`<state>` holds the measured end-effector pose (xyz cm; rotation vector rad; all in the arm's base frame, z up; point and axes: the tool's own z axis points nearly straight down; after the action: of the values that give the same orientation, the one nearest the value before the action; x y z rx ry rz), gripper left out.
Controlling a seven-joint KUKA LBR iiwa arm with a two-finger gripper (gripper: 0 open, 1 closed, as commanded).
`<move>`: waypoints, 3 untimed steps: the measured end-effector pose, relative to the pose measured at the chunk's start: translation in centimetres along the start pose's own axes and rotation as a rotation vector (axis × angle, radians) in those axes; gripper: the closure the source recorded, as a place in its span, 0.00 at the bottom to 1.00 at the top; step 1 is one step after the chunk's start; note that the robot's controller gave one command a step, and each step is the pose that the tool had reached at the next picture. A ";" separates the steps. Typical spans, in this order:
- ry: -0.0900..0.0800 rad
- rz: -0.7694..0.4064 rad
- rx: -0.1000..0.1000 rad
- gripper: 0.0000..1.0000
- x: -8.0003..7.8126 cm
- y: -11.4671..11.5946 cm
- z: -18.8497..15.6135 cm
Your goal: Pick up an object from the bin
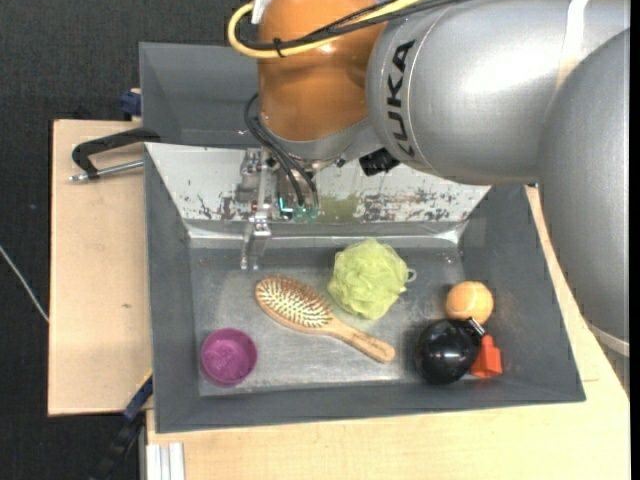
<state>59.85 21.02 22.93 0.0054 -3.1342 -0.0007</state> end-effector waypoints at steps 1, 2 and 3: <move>-0.009 0.003 -0.002 0.00 -0.2 -0.1 -0.5; -0.011 -0.005 -0.003 0.00 1.5 -3.2 6.8; -0.001 0.037 0.001 0.00 4.1 -8.5 6.9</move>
Offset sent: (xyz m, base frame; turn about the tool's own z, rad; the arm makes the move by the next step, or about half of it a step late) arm -0.0380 -0.0718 -0.1593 -0.0095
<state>55.76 12.50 16.06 -0.0520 -3.1349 0.0012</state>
